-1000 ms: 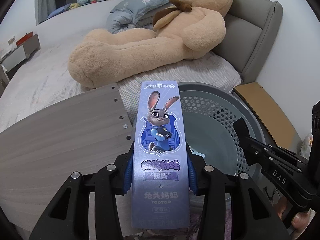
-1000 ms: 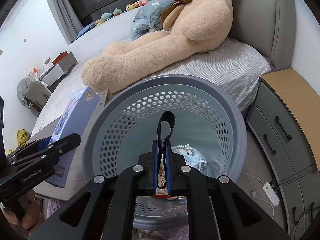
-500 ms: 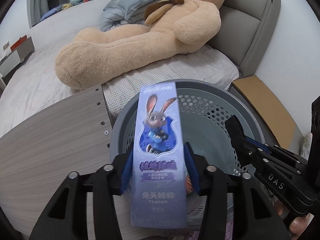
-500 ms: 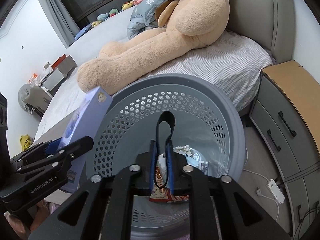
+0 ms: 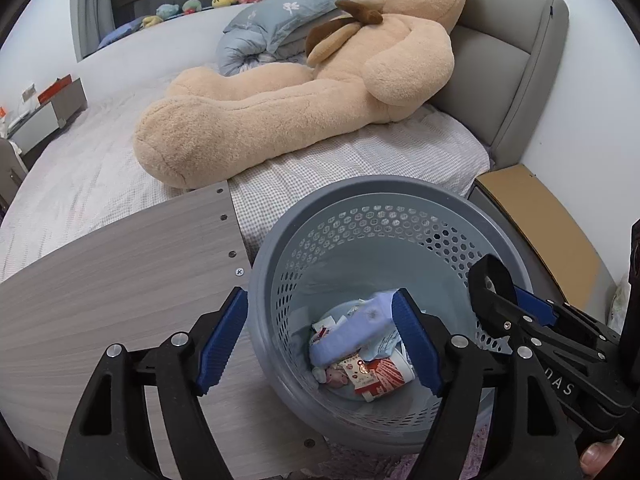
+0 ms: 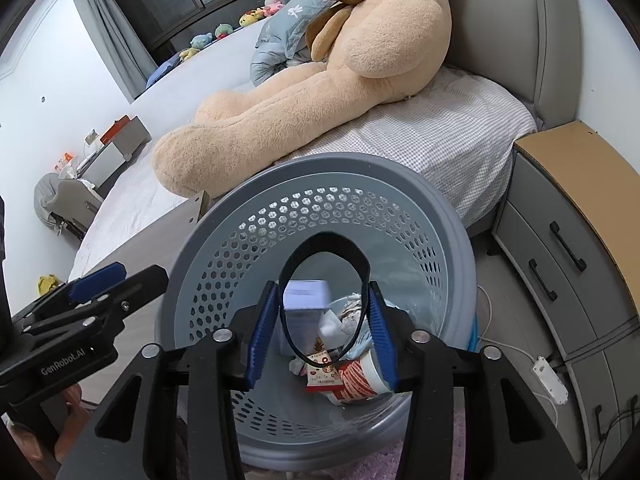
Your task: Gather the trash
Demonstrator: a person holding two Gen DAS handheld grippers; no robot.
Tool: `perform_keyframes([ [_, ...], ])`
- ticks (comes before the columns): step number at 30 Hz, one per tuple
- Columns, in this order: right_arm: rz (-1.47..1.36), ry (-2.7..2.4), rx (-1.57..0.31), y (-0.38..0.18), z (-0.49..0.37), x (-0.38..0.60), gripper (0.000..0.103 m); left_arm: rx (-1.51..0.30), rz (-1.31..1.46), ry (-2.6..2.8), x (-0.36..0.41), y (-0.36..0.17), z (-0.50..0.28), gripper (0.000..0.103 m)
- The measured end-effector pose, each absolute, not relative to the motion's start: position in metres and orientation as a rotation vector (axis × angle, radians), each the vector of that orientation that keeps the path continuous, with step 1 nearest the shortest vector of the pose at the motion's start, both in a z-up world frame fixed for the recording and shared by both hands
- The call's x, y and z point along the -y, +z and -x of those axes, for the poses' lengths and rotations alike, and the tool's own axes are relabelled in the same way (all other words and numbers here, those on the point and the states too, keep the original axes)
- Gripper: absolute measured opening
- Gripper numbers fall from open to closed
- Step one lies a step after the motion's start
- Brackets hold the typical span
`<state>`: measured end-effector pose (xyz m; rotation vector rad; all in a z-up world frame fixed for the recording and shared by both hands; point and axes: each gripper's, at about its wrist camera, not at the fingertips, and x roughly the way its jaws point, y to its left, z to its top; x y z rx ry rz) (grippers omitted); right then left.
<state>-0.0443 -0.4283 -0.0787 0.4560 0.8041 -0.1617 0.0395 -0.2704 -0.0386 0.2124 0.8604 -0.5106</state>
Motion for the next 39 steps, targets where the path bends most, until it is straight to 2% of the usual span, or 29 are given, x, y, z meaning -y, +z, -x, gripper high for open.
perform_keyframes([
  [8, -0.46, -0.168, -0.8, -0.077, 0.051, 0.427, 0.05, -0.841, -0.209, -0.494, 0.265, -0.034, -0.034, 0.08],
  [14, -0.464, -0.173, -0.789, -0.074, 0.056, 0.426, 0.057, -0.832, -0.208, -0.483, 0.262, -0.031, -0.031, 0.082],
  [17, -0.461, -0.178, -0.787, -0.074, 0.058, 0.426, 0.06, -0.825, -0.207, -0.478, 0.26, -0.03, -0.03, 0.087],
  [19, -0.46, -0.186, -0.781, -0.073, 0.06, 0.424, 0.067, -0.822, -0.205, -0.476, 0.259, -0.029, -0.03, 0.091],
  [20, -0.46, -0.189, -0.776, -0.072, 0.06, 0.424, 0.068, -0.82, -0.204, -0.474, 0.259, -0.028, -0.03, 0.091],
  [39, -0.448, -0.197, -0.774, -0.069, 0.063, 0.422, 0.07, -0.81, -0.218, -0.438, 0.253, -0.024, -0.026, 0.096],
])
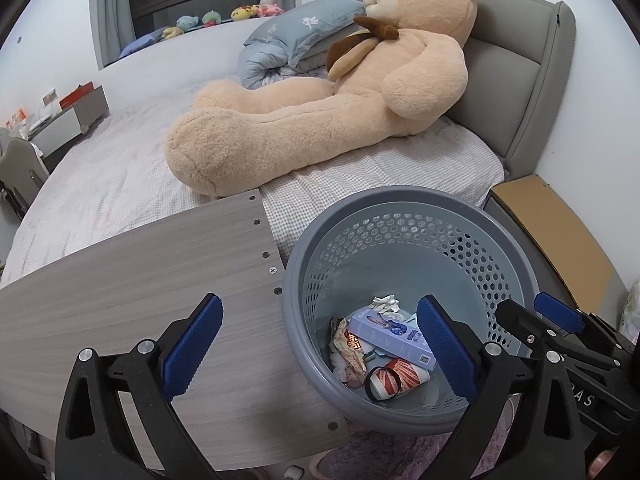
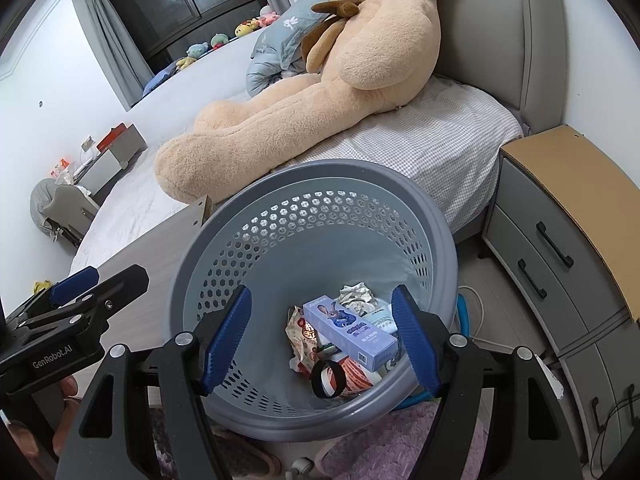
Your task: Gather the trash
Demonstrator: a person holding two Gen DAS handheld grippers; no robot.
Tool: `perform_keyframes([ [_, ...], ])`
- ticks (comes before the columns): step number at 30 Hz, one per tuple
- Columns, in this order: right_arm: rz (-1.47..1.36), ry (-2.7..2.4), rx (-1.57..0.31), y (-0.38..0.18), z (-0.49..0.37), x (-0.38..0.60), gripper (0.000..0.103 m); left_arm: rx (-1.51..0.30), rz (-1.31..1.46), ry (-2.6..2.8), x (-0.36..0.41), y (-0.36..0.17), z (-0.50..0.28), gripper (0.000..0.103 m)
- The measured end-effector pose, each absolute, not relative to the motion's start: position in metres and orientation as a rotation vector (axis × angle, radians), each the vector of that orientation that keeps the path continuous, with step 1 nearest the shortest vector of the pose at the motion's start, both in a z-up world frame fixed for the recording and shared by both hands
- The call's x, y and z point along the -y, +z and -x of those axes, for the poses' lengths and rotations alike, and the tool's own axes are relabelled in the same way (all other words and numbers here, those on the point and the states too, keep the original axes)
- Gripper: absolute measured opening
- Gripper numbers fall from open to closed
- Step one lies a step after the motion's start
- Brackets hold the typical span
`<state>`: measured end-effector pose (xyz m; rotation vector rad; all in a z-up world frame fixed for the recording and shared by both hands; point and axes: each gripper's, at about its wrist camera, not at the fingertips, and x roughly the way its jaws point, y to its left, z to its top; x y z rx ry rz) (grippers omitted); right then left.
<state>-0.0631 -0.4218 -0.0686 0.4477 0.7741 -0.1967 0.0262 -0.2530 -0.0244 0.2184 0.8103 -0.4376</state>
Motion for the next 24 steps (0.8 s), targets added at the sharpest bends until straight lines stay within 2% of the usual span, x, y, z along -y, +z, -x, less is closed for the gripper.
perform_keyframes([
  [24, -0.446, -0.197, -0.776, -0.0666, 0.065, 0.4203, 0.07, -0.83, -0.222, -0.421, 0.2473, -0.0263, -0.0288, 0.097],
])
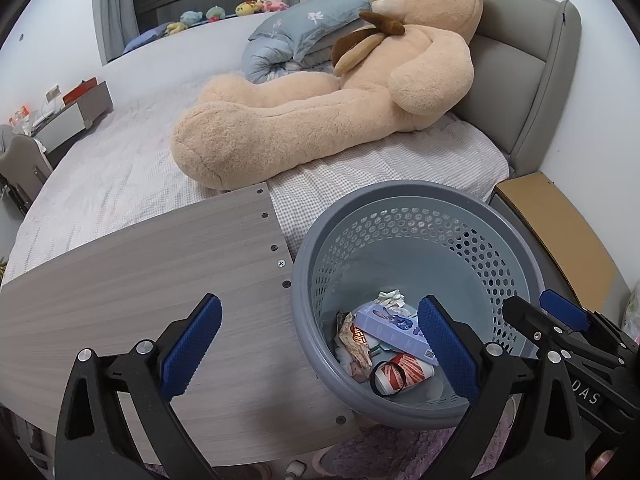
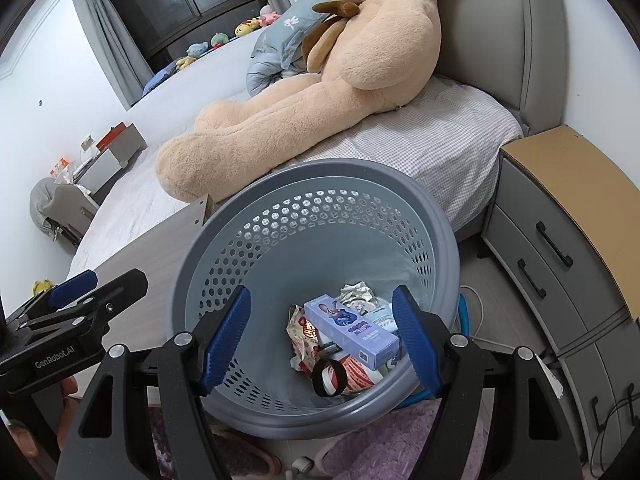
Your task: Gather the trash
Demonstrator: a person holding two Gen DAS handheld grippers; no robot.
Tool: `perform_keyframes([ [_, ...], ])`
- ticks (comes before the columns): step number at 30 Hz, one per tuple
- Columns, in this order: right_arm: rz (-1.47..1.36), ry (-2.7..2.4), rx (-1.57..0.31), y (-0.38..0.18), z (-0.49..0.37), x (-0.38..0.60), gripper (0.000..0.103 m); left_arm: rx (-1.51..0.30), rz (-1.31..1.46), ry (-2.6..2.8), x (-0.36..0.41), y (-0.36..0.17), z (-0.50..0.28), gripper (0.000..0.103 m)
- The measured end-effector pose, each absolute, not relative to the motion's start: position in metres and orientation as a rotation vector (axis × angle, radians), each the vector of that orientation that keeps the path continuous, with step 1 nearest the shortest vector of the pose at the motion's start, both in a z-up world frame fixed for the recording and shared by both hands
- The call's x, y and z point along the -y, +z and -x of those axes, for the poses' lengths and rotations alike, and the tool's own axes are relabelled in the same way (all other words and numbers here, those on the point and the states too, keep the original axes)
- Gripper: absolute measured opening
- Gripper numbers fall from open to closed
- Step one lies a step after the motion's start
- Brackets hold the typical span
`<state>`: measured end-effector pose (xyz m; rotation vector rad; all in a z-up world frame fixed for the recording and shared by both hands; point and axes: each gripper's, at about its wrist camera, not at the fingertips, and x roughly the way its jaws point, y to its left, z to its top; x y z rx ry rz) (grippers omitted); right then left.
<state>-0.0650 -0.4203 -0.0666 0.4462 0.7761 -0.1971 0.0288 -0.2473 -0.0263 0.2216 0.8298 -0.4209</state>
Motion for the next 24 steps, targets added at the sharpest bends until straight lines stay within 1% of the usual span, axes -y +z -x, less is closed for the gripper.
perform_keyframes([
  [24, -0.445, -0.197, -0.777, -0.0666, 0.0649, 0.4198, 0.07, -0.793, -0.236, -0.391, 0.2452, -0.023, -0.0259, 0.097],
])
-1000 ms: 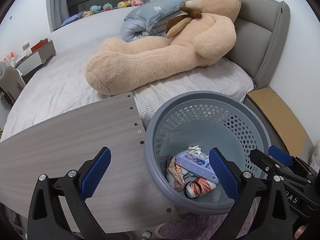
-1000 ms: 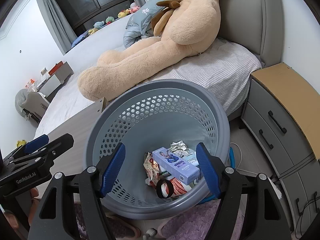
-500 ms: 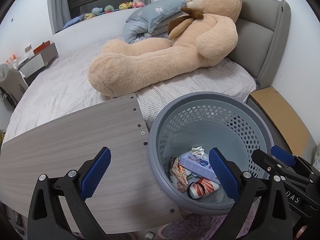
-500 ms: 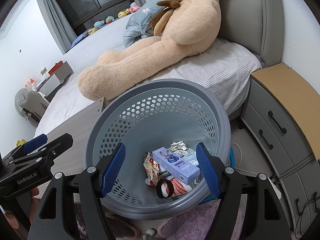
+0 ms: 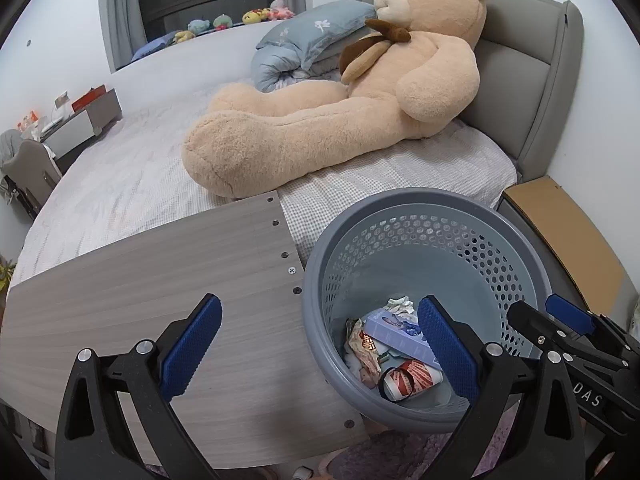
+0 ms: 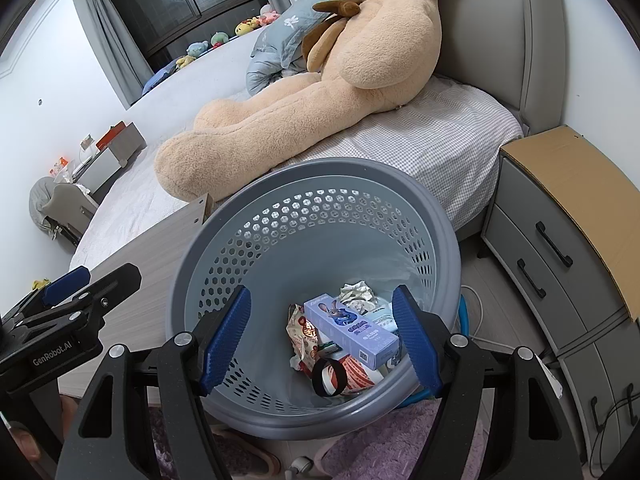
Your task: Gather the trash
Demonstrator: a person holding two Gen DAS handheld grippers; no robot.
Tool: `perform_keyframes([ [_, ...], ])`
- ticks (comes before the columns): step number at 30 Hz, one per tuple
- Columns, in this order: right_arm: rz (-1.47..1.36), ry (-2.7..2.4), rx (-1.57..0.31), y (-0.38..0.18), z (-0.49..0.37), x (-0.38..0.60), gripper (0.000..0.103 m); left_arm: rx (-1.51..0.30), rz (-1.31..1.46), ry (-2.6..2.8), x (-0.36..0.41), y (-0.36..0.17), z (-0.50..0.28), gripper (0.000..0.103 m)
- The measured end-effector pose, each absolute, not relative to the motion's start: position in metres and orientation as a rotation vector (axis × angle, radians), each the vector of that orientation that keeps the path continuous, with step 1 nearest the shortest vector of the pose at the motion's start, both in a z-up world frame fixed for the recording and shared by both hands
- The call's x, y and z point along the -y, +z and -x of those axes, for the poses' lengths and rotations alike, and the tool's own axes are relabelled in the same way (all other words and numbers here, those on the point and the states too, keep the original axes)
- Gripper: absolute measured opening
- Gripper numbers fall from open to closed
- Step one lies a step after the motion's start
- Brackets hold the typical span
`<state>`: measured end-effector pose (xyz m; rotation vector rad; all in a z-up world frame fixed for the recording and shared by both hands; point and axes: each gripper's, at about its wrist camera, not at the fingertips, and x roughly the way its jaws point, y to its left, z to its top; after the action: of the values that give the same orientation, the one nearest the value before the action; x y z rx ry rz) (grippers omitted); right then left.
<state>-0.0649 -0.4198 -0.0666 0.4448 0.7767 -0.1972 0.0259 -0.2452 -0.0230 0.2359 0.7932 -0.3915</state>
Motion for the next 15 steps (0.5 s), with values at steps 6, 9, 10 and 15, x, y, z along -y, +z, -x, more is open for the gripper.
perform_keyframes([
  [6, -0.447, -0.2, -0.773, -0.0664, 0.0649, 0.4202, 0.07, -0.791, -0.241, -0.395, 0.2459, -0.0231, -0.024, 0.097],
  [9, -0.446, -0.201, -0.774, -0.067, 0.0645, 0.4199, 0.07, -0.792, -0.241, -0.395, 0.2461, -0.023, -0.024, 0.097],
  [10, -0.445, -0.2, -0.774, -0.0669, 0.0645, 0.4199, 0.07, -0.793, -0.24, -0.395, 0.246, -0.023, -0.0239, 0.097],
  [15, -0.445, -0.2, -0.774, -0.0671, 0.0644, 0.4199, 0.07, -0.797, -0.235, -0.395, 0.2459, -0.0234, -0.0246, 0.097],
])
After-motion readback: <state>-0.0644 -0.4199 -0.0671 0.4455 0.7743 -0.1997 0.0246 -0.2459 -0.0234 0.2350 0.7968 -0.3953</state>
